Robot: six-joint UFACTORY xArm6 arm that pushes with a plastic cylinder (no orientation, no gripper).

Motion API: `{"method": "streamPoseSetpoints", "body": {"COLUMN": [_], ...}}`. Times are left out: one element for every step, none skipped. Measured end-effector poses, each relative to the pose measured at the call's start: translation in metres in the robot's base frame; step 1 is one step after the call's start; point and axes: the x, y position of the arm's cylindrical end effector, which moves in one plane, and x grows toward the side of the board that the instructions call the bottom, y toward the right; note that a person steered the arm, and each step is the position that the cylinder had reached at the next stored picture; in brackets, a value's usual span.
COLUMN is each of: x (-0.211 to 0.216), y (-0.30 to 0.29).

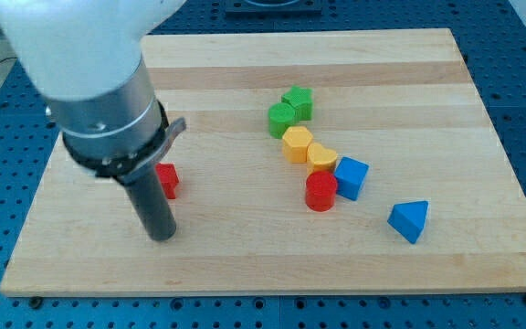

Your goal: Place the red star horizontally at the left side of the yellow hexagon

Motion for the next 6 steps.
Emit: {"method": "streamPoseSetpoints", "body": {"x": [-0.013, -0.054, -0.094, -0.094, -0.094, -0.114], "y": [-0.038, -0.029, 0.008, 0.018, 0.019, 0.034]}}
